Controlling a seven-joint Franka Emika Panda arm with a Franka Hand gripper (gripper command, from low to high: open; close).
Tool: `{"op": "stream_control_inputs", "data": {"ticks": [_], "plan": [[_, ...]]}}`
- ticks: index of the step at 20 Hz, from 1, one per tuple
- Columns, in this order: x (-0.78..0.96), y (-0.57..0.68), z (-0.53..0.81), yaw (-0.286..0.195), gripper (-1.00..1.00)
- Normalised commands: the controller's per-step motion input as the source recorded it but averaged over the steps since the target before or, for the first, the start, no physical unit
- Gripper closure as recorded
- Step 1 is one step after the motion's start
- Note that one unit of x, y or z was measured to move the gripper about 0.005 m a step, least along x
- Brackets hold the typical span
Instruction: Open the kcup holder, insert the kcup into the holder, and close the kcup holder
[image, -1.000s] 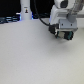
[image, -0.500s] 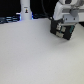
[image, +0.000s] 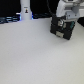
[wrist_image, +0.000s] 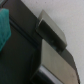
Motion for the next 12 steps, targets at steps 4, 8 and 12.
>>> {"op": "stream_control_inputs", "data": {"ticks": [4, 8, 12], "plan": [[0.03, 0.14, 0.68, 0.007, -1.0], [0.32, 0.05, 0.93, -0.008, -1.0], [0.12, 0.02, 0.08, -0.01, -1.0]]}}
